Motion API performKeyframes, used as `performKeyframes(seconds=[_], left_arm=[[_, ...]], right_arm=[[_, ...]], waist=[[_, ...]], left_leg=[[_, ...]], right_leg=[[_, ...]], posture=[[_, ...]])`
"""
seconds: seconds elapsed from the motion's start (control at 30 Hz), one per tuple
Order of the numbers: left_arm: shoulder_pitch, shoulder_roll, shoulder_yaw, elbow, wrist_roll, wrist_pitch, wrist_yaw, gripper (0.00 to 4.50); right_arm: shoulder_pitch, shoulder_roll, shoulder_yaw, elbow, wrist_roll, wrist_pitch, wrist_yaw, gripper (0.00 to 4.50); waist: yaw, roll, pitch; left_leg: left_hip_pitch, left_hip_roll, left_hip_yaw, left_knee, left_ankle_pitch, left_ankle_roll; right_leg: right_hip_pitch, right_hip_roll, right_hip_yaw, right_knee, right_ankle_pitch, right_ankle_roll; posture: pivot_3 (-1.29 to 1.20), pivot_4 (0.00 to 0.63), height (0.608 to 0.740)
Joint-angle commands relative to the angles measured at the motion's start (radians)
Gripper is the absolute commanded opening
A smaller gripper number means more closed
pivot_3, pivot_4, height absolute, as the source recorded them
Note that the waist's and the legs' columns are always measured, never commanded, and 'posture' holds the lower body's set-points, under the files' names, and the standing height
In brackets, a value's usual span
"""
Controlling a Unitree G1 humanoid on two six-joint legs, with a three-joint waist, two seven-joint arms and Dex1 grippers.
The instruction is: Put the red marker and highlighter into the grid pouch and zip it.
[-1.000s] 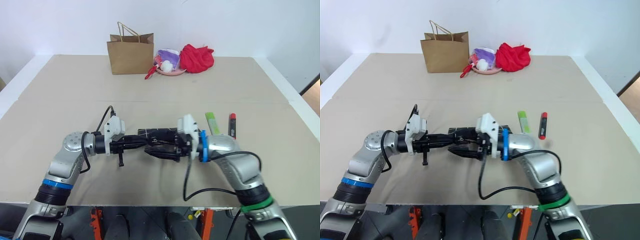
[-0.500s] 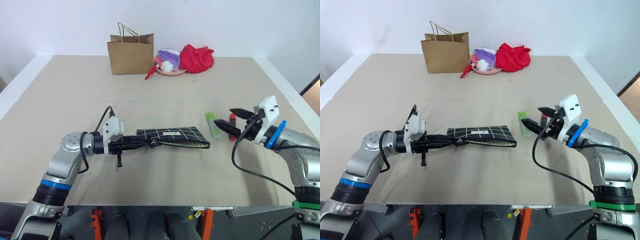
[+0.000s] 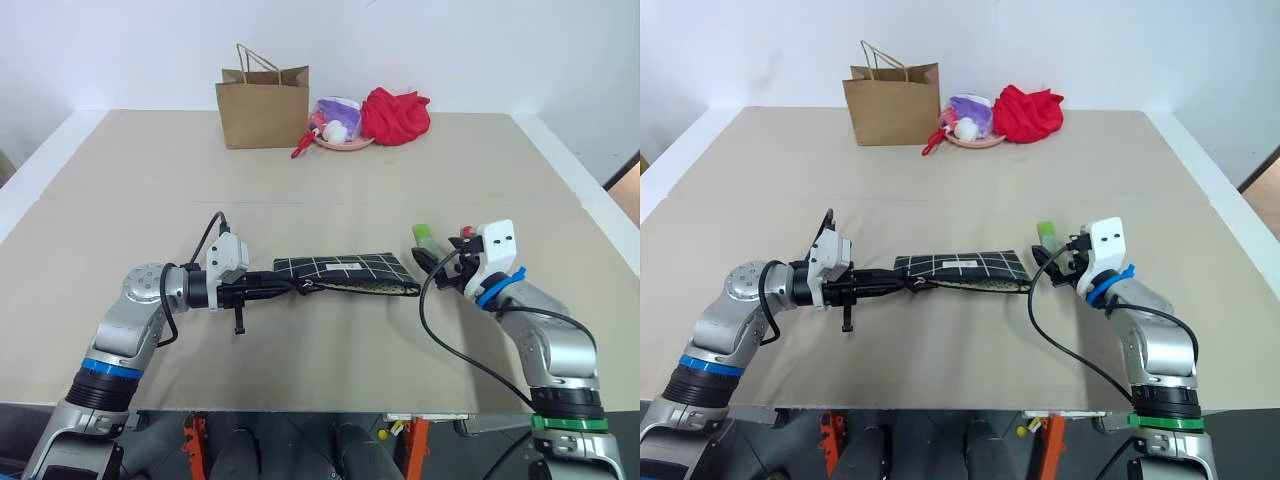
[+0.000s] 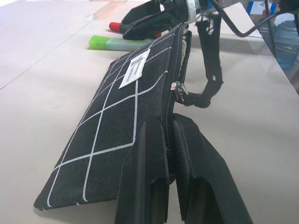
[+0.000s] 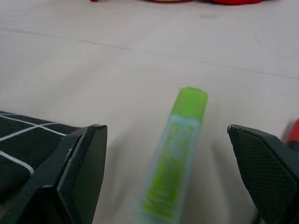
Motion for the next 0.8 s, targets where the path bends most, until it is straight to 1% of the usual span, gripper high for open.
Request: performKeyframes(seconds=[0.03, 0.2, 0.43, 0.6, 0.7, 0.8], left_arm=[[-0.018, 0.004, 0.016, -0.027, -0.01, -0.012, 0.005, 0.0], [-0.015, 0.004, 0.017, -0.032, -0.01, -0.012, 0.008, 0.0], [-0.008, 0.007, 0.019, -0.037, -0.009, -0.012, 0.012, 0.0], [-0.001, 0.009, 0.02, -0.044, -0.011, -0.011, 0.016, 0.0], [0.0, 0.01, 0.019, -0.045, -0.01, -0.011, 0.016, 0.0], [-0.002, 0.011, 0.017, -0.045, -0.011, -0.01, 0.017, 0.0]], right_arm=[[-0.002, 0.02, -0.002, -0.025, -0.027, -0.003, -0.058, 4.43], [0.0, 0.066, 0.01, 0.0, -0.059, -0.01, -0.109, 4.43], [0.025, 0.091, 0.07, -0.019, -0.105, -0.009, -0.124, 4.43], [0.061, 0.115, 0.078, -0.015, -0.138, 0.008, -0.178, 4.43], [0.072, 0.125, 0.077, -0.017, -0.148, 0.014, -0.202, 3.65], [0.079, 0.136, 0.071, -0.019, -0.146, 0.025, -0.222, 2.25]], waist=[[0.0, 0.0, 0.0], [0.0, 0.0, 0.0], [0.0, 0.0, 0.0], [0.0, 0.0, 0.0], [0.0, 0.0, -0.001], [0.002, -0.001, -0.001]], left_leg=[[0.0, 0.0, 0.0, 0.0, 0.0, 0.0], [0.0, 0.0, 0.0, -0.001, 0.0, 0.0], [0.0, 0.0, 0.0, 0.0, 0.0, 0.0], [0.001, 0.0, 0.0, -0.001, 0.0, 0.0], [0.001, 0.0, 0.0, 0.0, 0.0, 0.0], [0.001, 0.0, 0.0, 0.0, 0.0, 0.0]], right_leg=[[0.0, 0.0, 0.0, 0.0, 0.0, 0.0], [0.0, 0.0, 0.0, 0.0, 0.0, 0.0], [0.0, 0.0, 0.0, 0.0, 0.0, 0.0], [0.0, 0.0, 0.0, 0.0, 0.0, 0.0], [0.001, 0.0, 0.0, 0.0, 0.0, 0.0], [0.002, 0.0, 0.0, 0.0, 0.0, 0.0]], posture=[[0.0, 0.15, 0.74], [0.0, 0.15, 0.74], [0.0, 0.15, 0.74], [0.0, 0.15, 0.74], [0.0, 0.15, 0.74], [0.0, 0.15, 0.74]])
